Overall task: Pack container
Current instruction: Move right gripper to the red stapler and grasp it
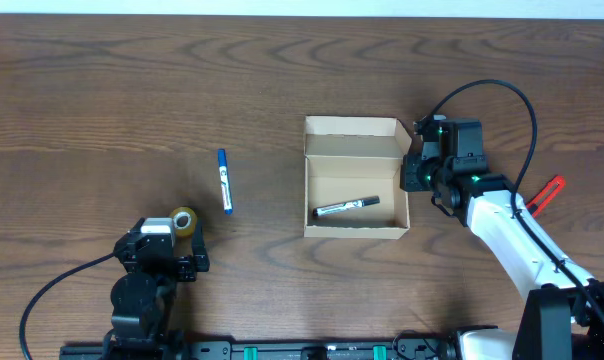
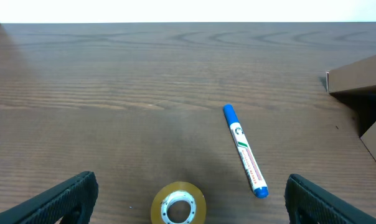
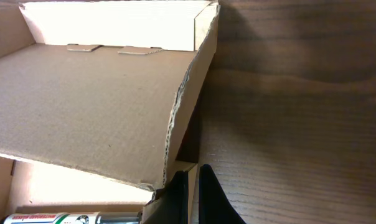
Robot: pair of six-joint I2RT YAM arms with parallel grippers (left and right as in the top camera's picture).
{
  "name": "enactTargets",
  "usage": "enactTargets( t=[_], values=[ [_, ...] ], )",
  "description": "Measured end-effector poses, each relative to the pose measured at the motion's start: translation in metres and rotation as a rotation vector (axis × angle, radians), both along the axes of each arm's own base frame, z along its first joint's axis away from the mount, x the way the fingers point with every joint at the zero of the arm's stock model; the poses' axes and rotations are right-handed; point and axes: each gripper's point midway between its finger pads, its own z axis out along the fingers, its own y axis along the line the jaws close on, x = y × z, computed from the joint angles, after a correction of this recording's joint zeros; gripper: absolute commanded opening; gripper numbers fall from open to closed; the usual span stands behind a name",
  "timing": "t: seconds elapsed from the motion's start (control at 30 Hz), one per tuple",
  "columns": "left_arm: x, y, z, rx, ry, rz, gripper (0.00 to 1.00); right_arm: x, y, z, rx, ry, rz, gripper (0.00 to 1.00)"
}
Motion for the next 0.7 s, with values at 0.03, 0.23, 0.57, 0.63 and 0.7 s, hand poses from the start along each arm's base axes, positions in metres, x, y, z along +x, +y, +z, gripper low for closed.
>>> enactTargets(
  t=[0.03, 0.23, 0.57, 0.63, 0.7],
  values=[
    [0.000, 0.000, 0.000, 0.000, 0.000, 0.000, 0.95, 0.000, 0.000, 0.000, -0.001, 0.001, 0.001, 0.09],
    [0.000, 0.000, 0.000, 0.000, 0.000, 0.000, 0.95, -0.017, -0.008, -0.010, -0.043, 0.088, -0.010, 0.48],
    [0.000, 0.000, 0.000, 0.000, 0.000, 0.000, 0.95, -0.044, -0.081, 0.005, -0.256, 0.278, -0.194, 0.79],
    [0.000, 0.000, 0.000, 0.000, 0.000, 0.000, 0.95, -0.047, -0.096, 0.018, -0.260, 0.307, -0.226, 0.77],
    [0.000, 0.000, 0.000, 0.000, 0.000, 0.000, 0.95, -0.047, -0.110, 0.034, -0.262, 0.317, -0.250, 0.76]
  ],
)
